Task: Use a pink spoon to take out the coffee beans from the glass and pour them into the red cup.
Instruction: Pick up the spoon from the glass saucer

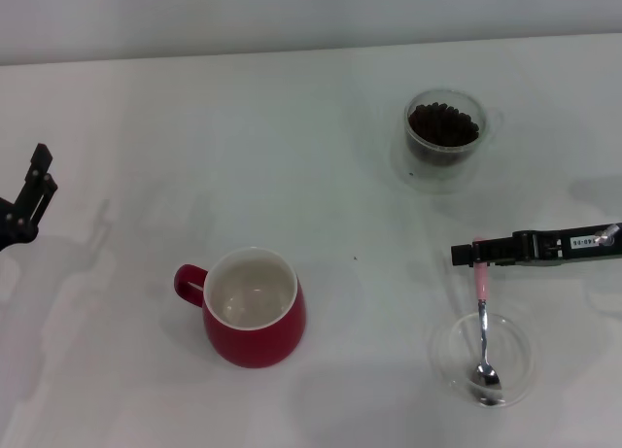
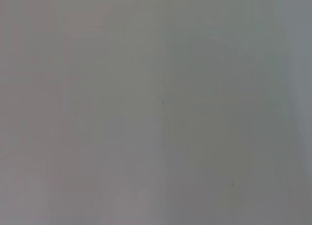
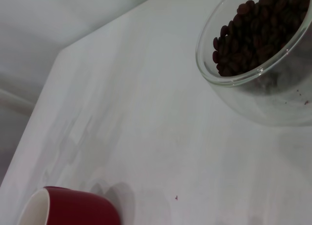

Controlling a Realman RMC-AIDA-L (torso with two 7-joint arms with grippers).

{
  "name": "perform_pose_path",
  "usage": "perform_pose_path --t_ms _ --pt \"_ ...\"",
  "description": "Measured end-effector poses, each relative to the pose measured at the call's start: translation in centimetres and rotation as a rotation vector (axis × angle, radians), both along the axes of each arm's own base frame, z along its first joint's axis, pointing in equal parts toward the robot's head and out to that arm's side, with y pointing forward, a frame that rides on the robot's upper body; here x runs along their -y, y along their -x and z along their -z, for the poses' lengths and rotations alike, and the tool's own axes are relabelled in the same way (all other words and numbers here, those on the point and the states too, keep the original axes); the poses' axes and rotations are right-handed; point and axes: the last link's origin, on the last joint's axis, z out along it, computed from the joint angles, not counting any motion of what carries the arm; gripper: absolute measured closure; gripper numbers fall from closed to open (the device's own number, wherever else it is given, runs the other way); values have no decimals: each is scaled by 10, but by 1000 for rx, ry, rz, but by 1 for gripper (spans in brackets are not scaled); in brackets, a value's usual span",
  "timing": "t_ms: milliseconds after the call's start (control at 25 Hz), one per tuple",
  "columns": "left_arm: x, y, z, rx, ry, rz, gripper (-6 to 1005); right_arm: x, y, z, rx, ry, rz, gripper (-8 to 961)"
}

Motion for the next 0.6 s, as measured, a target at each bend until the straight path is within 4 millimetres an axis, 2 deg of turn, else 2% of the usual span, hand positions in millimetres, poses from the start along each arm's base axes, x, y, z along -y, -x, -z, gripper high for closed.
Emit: perform_pose_path --t_ms 520,600 --pt "1 3 -2 3 -12 -15 281 0 -2 0 9 -6 3 549" --pt "1 3 -2 3 -12 -15 281 -1 -2 0 9 -8 4 617"
